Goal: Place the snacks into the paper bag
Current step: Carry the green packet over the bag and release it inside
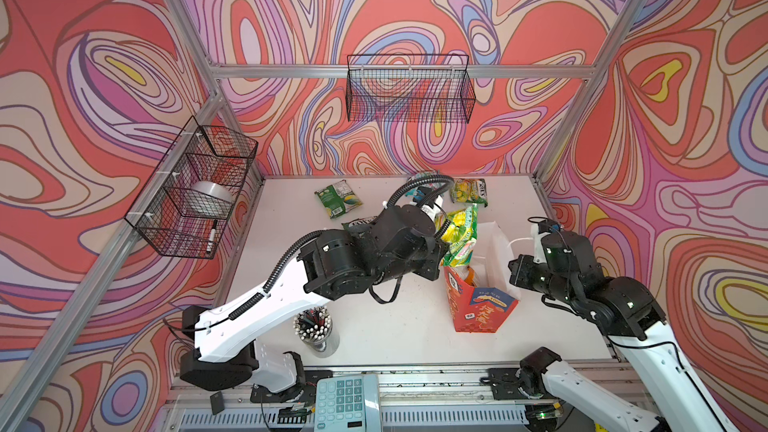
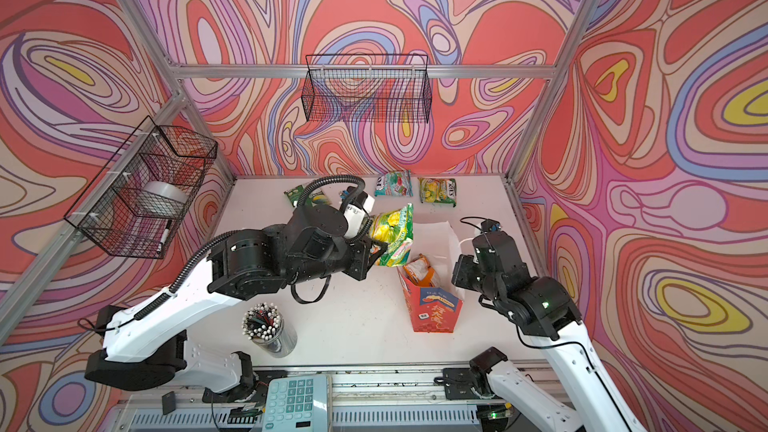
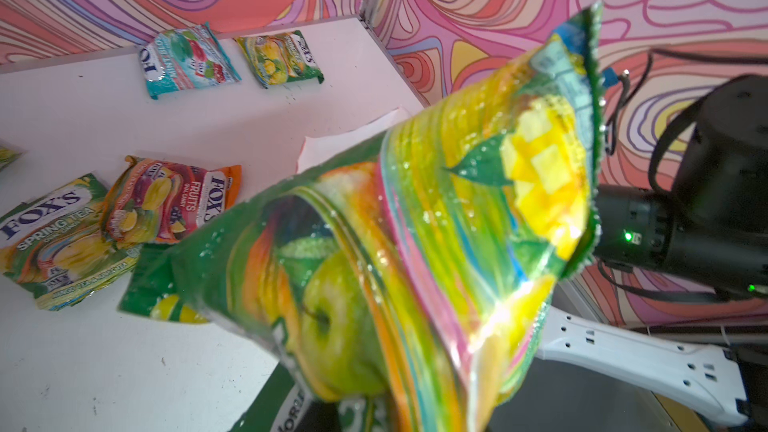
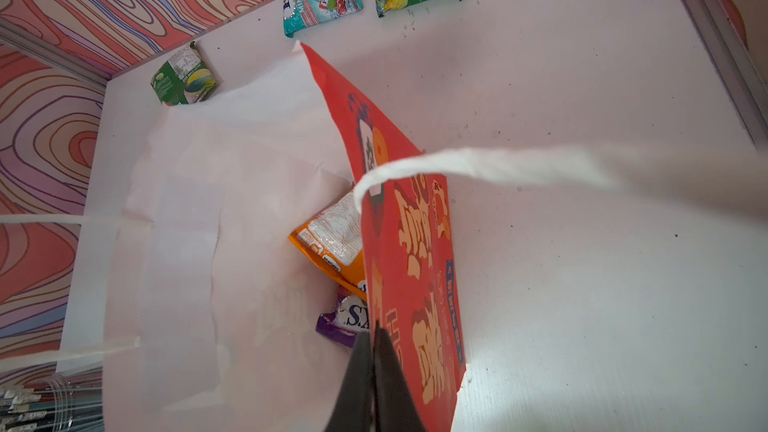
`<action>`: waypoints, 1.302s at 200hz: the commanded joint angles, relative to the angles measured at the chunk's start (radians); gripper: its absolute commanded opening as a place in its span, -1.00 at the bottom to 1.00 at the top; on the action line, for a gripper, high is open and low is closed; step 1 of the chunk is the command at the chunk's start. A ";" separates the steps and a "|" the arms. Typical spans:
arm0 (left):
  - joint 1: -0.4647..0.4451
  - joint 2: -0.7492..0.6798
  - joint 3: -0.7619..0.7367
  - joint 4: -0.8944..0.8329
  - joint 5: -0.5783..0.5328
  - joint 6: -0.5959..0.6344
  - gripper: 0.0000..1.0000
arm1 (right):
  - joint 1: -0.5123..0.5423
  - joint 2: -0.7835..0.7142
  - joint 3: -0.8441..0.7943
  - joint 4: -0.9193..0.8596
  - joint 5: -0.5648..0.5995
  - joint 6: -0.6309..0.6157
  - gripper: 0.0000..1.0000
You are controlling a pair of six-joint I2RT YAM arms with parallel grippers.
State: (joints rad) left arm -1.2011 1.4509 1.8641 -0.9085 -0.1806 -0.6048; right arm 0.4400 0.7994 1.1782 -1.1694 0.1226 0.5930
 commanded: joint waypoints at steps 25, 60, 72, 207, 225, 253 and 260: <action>-0.004 0.002 0.063 0.054 0.100 0.085 -0.50 | 0.004 -0.014 0.026 -0.003 0.008 0.010 -1.00; -0.004 0.100 0.190 0.025 0.165 0.108 -0.50 | 0.004 -0.025 0.011 -0.005 0.018 0.016 -1.00; -0.003 0.143 0.235 0.027 0.179 0.110 -0.50 | 0.004 -0.028 0.008 -0.009 0.013 0.020 -1.00; -0.003 0.515 0.415 -0.116 0.013 0.056 -0.51 | 0.004 -0.071 -0.002 -0.008 0.017 0.040 -1.00; -0.003 0.511 0.356 -0.090 -0.007 0.047 -0.51 | 0.003 -0.061 0.004 -0.008 0.027 0.040 -1.00; -0.004 0.559 0.380 -0.133 -0.028 0.045 -0.50 | 0.004 -0.063 -0.014 0.013 0.024 0.049 -1.00; -0.004 0.567 0.383 -0.140 -0.035 0.044 -0.50 | 0.003 -0.056 -0.015 0.016 0.028 0.049 -1.00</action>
State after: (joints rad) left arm -1.2045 1.9923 2.2253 -1.0260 -0.1631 -0.5465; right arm 0.4400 0.7414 1.1759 -1.2022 0.1307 0.6304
